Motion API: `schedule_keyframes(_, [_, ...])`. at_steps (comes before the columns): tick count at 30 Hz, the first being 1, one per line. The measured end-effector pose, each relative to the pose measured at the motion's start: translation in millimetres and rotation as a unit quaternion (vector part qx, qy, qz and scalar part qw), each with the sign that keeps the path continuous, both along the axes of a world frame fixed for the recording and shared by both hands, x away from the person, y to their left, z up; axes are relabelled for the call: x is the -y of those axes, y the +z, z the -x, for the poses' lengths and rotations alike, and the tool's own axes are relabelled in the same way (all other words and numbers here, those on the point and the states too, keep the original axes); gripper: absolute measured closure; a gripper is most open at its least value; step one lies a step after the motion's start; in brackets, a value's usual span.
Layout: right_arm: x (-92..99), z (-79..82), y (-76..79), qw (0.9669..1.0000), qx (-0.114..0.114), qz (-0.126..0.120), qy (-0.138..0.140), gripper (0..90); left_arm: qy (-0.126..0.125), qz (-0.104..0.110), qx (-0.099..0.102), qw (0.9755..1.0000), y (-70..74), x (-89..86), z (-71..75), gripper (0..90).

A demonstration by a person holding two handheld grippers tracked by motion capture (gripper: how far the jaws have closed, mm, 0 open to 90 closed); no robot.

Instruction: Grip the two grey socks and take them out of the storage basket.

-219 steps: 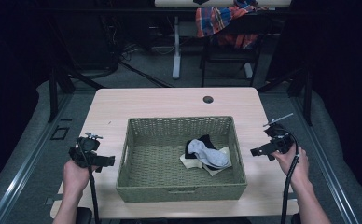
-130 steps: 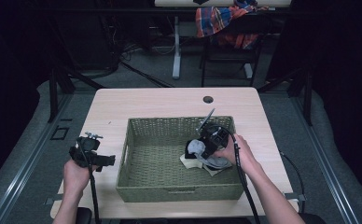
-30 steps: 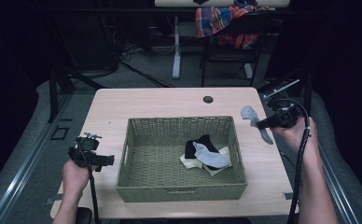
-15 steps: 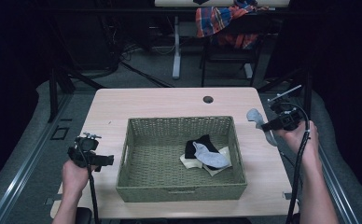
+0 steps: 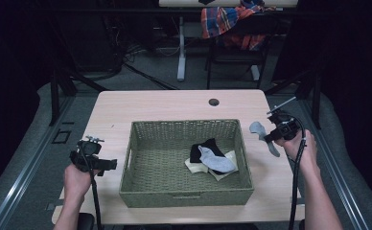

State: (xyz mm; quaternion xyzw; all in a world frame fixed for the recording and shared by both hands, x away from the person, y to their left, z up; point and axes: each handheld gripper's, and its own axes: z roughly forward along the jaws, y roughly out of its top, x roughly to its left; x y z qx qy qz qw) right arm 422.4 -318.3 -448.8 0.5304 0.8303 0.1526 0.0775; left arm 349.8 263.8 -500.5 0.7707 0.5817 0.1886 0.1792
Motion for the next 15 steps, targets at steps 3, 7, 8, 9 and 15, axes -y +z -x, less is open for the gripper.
schedule_keyframes(3, [-0.4,-2.0,-6.3,1.0,-0.007,0.001,0.0,86.2,0.001,0.001,-0.001,1.0,-0.2,0.0,-0.2,1.8])
schedule_keyframes(7, [-0.5,-4.2,-13.3,0.9998,-0.02,0.004,0.002,86.3,-0.001,0.0,0.0,1.0,0.1,0.4,0.0,1.8])
schedule_keyframes(8, [-0.4,-4.5,-14.7,0.9998,-0.02,0.004,0.001,86.3,-0.001,0.0,0.0,1.0,0.1,0.3,0.0,1.8])
schedule_keyframes(9, [-0.1,-4.8,-15.2,0.9997,-0.023,0.005,0.002,86.3,0.0,0.0,0.0,1.0,0.1,0.2,0.0,1.8])
schedule_keyframes(15, [-0.5,-6.1,-20.7,0.9996,-0.026,0.009,0.001,86.2,-0.001,0.001,0.0,1.0,0.3,0.5,0.2,1.8])
